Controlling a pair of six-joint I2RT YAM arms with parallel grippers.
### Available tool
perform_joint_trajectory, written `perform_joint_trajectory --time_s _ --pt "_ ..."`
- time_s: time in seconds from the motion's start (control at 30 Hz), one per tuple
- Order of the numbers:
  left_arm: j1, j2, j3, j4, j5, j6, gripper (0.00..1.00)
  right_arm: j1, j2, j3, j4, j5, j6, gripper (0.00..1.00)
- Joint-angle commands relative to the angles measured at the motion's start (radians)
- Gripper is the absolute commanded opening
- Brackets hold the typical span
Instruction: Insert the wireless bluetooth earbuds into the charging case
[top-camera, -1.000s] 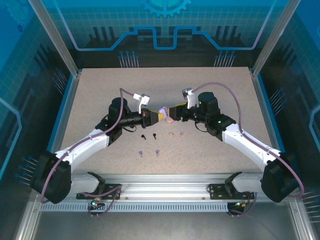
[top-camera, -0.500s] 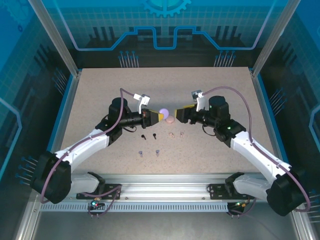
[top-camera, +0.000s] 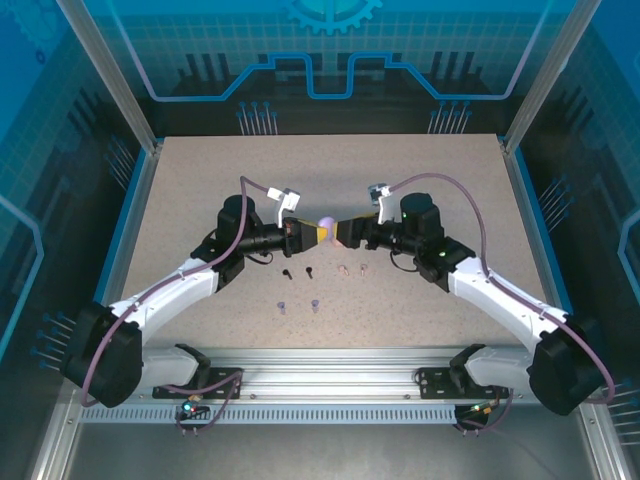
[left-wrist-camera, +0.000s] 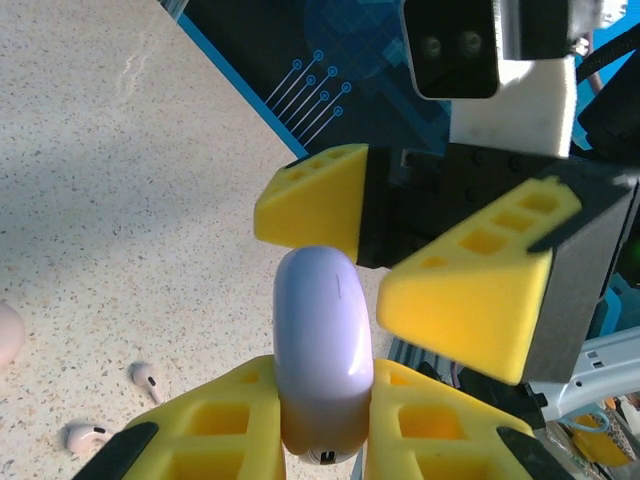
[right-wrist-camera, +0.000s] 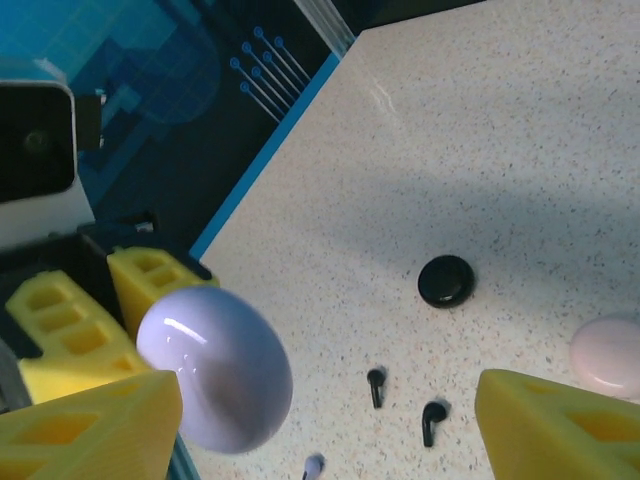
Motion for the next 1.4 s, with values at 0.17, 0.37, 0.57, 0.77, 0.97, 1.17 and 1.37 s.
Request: perform_joint_trajectory --time_s 0.17,0.37,0.57,0.77,0.97,1.17,1.37 --pt "0.001 0.025 0.005 0.094 0.012 -0.003 0.0 0.095 0.06 -0.029 0.138 0.217 0.459 0.85" --pt "0.0 0.039 0.009 0.109 0.009 -0.01 0.0 0.183 0.091 -0.01 0.167 0.352 0.594 0.85" --pt "-0.005 0.05 0.005 0.126 0.009 -0.013 0.0 0.202 0.106 -0.004 0.169 0.402 0.631 0.82" --pt "-0.007 0.054 -0.001 0.129 0.006 -0.007 0.0 0.202 0.098 -0.017 0.197 0.443 0.671 0.76" --pt "-0.009 0.053 -0.009 0.129 -0.003 0.001 0.0 0.203 0.106 -0.007 0.215 0.454 0.708 0.75" --pt "-0.012 0.058 -0.015 0.13 -0.01 0.008 0.0 0.205 0.108 -0.003 0.226 0.458 0.724 0.7" --pt "-0.02 0.067 -0.015 0.123 -0.019 0.017 0.0 0.205 0.108 -0.011 0.238 0.452 0.734 0.54"
